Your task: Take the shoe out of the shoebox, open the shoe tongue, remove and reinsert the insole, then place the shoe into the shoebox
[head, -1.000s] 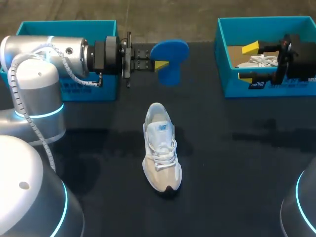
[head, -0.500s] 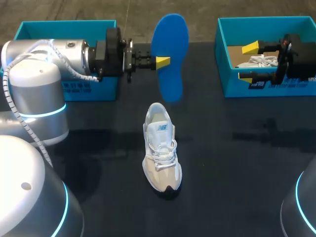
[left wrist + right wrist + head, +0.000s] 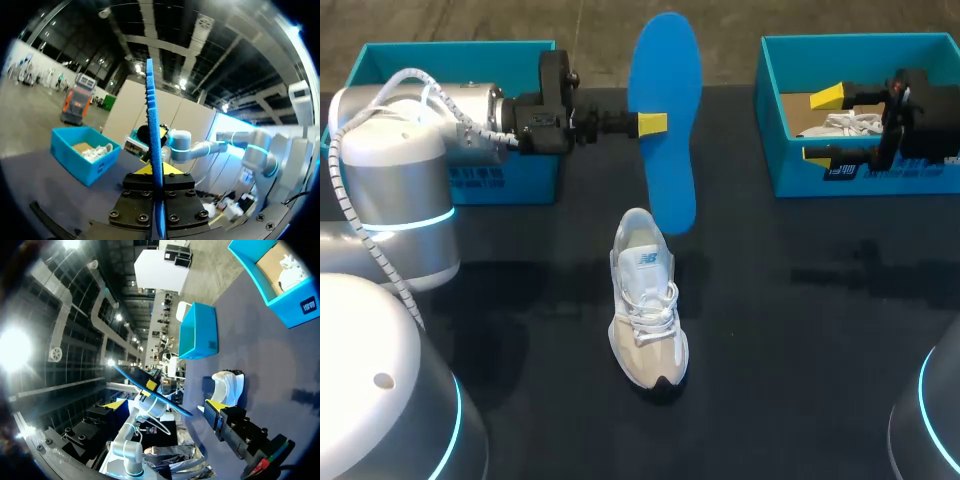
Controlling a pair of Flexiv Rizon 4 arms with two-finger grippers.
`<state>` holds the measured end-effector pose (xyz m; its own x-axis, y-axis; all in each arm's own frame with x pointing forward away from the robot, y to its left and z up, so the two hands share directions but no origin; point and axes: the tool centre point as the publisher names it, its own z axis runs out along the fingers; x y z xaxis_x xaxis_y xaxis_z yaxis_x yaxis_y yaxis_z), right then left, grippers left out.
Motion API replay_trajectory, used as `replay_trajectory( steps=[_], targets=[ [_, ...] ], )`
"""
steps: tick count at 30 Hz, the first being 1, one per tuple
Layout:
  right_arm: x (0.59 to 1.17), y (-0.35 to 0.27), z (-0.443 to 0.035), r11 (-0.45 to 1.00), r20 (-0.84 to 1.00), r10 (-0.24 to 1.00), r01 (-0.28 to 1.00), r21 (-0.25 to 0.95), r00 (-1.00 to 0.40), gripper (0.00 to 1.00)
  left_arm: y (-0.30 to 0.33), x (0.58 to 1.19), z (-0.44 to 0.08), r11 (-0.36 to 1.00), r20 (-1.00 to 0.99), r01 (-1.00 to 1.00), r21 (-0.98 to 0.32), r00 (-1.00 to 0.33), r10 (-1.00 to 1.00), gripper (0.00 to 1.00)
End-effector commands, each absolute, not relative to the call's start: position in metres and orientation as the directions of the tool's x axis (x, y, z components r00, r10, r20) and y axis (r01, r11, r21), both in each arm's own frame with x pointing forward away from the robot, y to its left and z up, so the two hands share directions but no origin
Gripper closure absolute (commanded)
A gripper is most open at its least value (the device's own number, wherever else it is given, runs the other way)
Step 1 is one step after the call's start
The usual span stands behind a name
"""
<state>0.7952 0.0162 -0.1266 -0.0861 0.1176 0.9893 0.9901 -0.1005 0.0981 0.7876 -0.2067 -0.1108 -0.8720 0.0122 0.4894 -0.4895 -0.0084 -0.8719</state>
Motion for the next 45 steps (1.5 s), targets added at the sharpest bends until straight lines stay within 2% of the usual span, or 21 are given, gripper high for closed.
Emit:
replay_trajectory(
  steps=[1, 13, 17, 24, 45],
  targets=[
    [0.795, 0.017, -0.127, -0.102, 0.989, 0.119, 0.990, 0.098, -0.086, 0.00, -0.207, 0.791, -0.112, 0.082, 0.875, -0.872, -0.483, -0.483, 0.029, 1.00],
    [0.795, 0.017, -0.127, -0.102, 0.989, 0.119, 0.990, 0.098, -0.086, 0.00, -0.212, 0.797, -0.117, 0.053, 0.973, -0.974, -0.220, -0.214, 0.090, 1.00],
    [0.792, 0.026, -0.115, -0.088, 0.977, 0.189, 0.989, 0.122, -0.104, 0.00, -0.214, 0.799, -0.120, 0.041, 0.986, -0.990, -0.134, -0.130, 0.100, 1.00],
    [0.787, 0.035, -0.097, -0.106, 0.950, 0.295, 0.984, 0.140, -0.104, 0.00, -0.216, 0.801, -0.125, 0.054, 0.992, -0.997, -0.059, -0.053, 0.112, 1.00],
    [0.775, 0.068, -0.037, -0.140, 0.747, 0.664, 0.973, 0.185, -0.046, 0.00, -0.219, 0.811, -0.133, 0.063, 0.994, -0.998, -0.024, -0.017, 0.111, 1.00]
  ],
)
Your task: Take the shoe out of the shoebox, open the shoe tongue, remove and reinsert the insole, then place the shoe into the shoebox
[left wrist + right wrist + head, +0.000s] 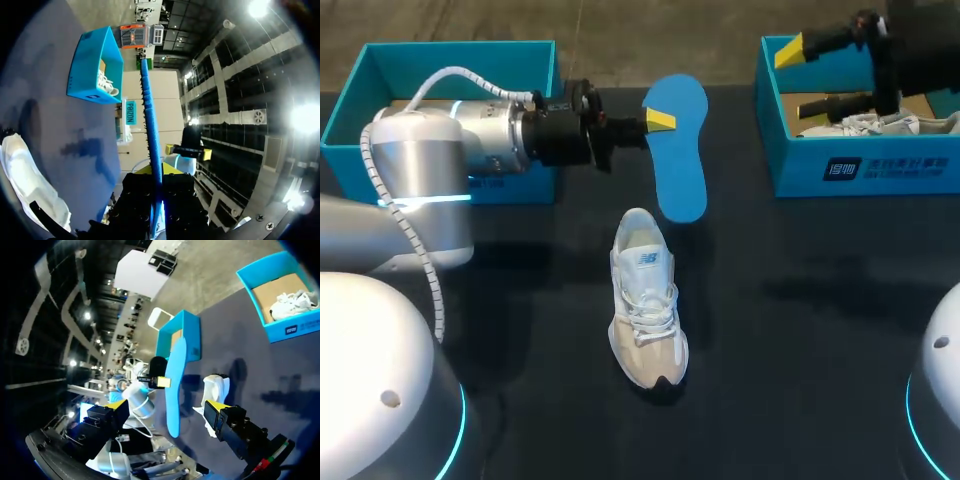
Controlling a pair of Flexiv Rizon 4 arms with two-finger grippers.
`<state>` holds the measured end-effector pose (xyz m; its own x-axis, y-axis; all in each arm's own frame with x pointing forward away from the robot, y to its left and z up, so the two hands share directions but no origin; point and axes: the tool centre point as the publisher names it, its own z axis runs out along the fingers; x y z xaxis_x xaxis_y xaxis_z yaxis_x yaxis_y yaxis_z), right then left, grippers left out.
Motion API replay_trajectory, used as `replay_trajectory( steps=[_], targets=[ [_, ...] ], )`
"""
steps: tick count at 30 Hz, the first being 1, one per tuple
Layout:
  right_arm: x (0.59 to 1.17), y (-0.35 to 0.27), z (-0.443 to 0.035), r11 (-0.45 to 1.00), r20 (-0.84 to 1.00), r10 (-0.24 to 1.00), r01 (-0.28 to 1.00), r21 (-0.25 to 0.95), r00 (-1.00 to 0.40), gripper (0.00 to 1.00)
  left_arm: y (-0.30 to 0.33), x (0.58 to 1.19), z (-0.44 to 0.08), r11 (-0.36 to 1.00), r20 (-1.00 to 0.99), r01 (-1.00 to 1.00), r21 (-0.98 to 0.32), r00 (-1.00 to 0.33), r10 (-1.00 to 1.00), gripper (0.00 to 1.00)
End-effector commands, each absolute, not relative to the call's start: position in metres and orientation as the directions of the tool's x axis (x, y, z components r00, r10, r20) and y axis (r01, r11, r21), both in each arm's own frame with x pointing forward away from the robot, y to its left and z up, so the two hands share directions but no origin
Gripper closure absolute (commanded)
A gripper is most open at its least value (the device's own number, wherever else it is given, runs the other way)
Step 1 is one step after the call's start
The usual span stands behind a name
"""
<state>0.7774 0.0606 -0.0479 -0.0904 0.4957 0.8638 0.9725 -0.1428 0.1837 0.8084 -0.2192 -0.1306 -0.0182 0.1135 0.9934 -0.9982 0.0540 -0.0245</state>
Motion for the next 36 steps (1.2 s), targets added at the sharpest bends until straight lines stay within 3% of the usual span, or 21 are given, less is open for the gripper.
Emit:
replay_trajectory(
  steps=[1, 20, 36],
  targets=[
    [0.776, 0.070, -0.035, -0.137, 0.731, 0.681, 0.973, 0.185, -0.043, 0.00, -0.220, 0.811, -0.133, 0.064, 0.994, -0.998, -0.024, -0.017, 0.109, 1.00],
    [0.782, 0.115, -0.009, -0.041, 0.390, 0.920, 0.981, 0.188, -0.036, 0.00, -0.224, 0.813, -0.142, 0.108, 0.997, -0.994, -0.017, -0.008, 0.079, 1.00],
    [0.789, 0.143, -0.015, 0.006, 0.147, 0.989, 0.988, 0.153, -0.029, 0.00, -0.227, 0.811, -0.142, 0.108, 0.996, -0.994, -0.023, -0.013, 0.091, 1.00]
  ],
)
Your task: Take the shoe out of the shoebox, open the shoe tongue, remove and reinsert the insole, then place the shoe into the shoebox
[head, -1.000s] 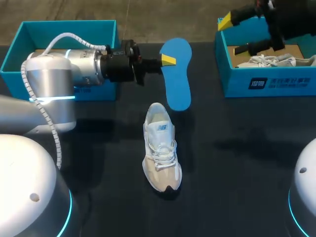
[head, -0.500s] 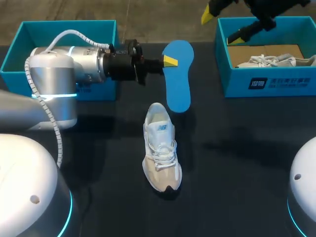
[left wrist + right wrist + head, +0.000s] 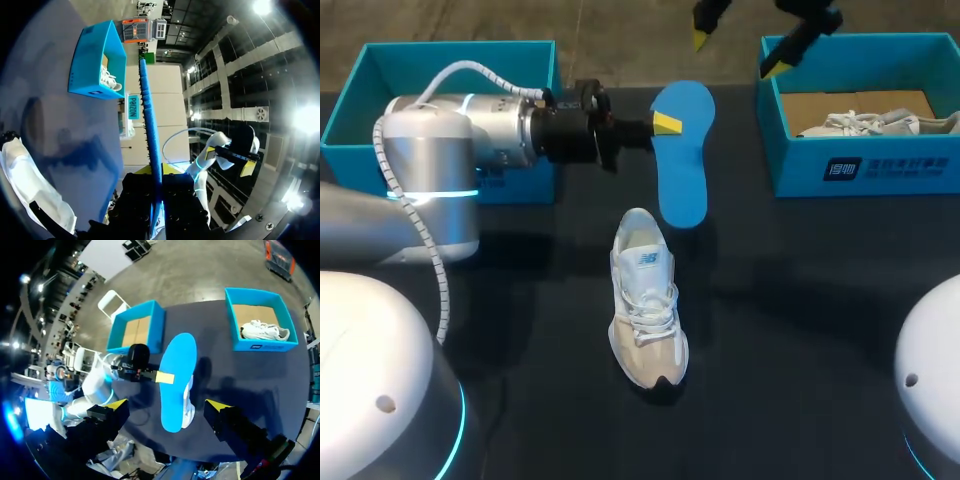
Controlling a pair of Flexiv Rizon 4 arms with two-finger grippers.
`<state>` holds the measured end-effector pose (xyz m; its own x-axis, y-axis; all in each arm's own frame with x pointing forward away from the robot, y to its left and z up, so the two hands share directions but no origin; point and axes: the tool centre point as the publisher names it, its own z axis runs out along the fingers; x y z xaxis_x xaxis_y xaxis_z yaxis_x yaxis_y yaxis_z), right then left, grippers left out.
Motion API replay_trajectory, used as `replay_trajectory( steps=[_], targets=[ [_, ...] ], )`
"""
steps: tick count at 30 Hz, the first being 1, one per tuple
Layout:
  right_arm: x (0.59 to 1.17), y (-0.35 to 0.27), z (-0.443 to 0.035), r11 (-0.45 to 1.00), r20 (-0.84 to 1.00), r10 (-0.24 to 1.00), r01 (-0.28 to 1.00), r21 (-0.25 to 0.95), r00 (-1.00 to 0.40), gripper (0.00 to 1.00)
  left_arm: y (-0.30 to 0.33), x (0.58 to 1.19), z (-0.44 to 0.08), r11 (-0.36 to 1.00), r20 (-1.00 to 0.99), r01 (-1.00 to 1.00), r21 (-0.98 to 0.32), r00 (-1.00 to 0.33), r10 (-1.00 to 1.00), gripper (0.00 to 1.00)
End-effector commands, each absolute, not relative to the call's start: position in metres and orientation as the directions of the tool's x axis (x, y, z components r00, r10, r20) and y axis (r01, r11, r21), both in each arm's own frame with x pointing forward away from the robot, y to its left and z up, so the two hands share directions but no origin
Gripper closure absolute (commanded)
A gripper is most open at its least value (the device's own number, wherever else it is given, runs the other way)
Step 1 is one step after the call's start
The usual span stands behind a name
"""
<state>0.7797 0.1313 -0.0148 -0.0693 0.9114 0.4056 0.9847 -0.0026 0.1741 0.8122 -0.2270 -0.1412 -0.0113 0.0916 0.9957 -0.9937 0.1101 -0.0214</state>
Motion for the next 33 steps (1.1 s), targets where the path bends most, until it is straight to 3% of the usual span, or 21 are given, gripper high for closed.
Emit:
replay_trajectory(
  steps=[1, 9, 33],
  targets=[
    [0.790, 0.144, -0.016, 0.008, 0.132, 0.991, 0.988, 0.155, -0.029, 0.00, -0.227, 0.811, -0.142, 0.107, 0.996, -0.994, -0.023, -0.013, 0.092, 1.00],
    [0.793, 0.158, -0.022, 0.014, 0.016, 1.000, 0.989, 0.147, -0.016, 0.00, -0.224, 0.812, -0.139, 0.092, 0.995, -0.995, -0.031, -0.022, 0.100, 1.00],
    [0.793, 0.166, -0.026, 0.010, -0.022, 1.000, 0.991, 0.134, -0.007, 0.00, -0.223, 0.810, -0.139, 0.107, 0.995, -0.994, -0.034, -0.023, 0.099, 1.00]
  ],
)
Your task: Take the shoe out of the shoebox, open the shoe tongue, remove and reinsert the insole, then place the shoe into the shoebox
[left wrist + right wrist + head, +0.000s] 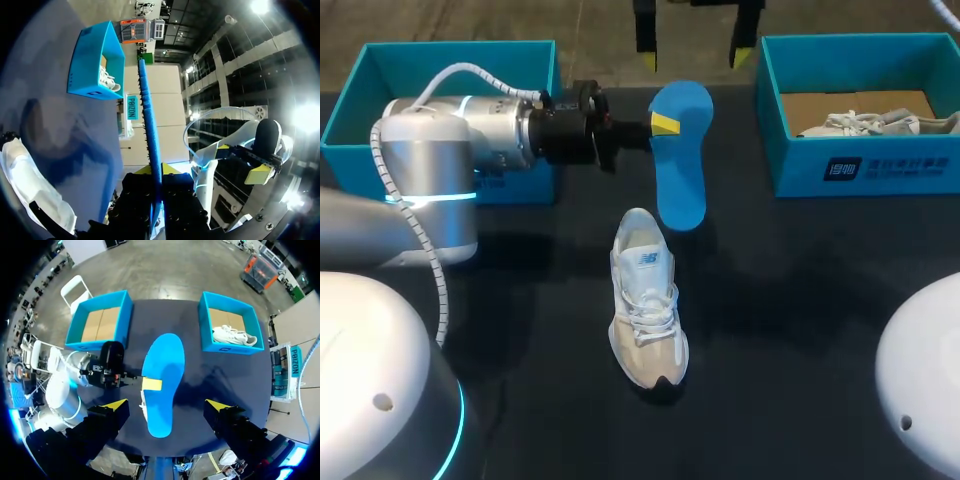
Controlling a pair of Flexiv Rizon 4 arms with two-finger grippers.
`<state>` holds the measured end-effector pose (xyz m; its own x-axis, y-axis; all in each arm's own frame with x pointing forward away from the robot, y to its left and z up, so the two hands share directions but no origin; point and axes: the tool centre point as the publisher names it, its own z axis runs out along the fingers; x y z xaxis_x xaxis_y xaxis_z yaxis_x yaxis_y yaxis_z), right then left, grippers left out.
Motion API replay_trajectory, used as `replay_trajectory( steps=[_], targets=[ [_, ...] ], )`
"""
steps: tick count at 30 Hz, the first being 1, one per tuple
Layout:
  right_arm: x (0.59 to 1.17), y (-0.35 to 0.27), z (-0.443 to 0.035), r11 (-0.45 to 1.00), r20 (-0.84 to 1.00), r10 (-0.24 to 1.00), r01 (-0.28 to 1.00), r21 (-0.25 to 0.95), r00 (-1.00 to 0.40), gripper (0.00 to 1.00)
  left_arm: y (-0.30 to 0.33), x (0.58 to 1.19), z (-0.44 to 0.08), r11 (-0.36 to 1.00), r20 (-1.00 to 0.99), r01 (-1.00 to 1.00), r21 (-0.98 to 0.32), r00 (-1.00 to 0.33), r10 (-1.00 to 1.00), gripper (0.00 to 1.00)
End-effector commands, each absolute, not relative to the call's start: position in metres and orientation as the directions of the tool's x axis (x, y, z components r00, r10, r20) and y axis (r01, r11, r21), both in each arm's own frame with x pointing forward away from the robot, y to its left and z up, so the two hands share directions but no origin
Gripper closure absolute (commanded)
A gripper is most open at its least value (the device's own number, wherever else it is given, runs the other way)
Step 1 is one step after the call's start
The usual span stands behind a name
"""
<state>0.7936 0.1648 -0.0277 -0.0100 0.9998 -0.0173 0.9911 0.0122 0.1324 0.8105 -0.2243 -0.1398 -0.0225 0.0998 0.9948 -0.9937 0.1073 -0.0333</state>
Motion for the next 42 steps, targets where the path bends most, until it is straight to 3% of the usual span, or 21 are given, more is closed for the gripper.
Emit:
replay_trajectory(
  steps=[1, 24, 42],
  targets=[
    [0.793, 0.166, -0.026, 0.009, -0.022, 1.000, 0.991, 0.134, -0.006, 0.00, -0.223, 0.810, -0.139, 0.107, 0.995, -0.994, -0.034, -0.023, 0.099, 1.00],
    [0.795, 0.123, -0.024, -0.034, 0.305, 0.952, 0.987, 0.158, -0.016, 0.00, -0.221, 0.807, -0.138, 0.107, 0.993, -0.994, -0.033, -0.021, 0.112, 1.00],
    [0.795, 0.082, -0.054, -0.086, 0.613, 0.790, 0.991, 0.102, 0.006, 0.00, -0.226, 0.805, -0.133, 0.107, 0.992, -0.993, -0.046, -0.033, 0.120, 1.00]
  ],
)
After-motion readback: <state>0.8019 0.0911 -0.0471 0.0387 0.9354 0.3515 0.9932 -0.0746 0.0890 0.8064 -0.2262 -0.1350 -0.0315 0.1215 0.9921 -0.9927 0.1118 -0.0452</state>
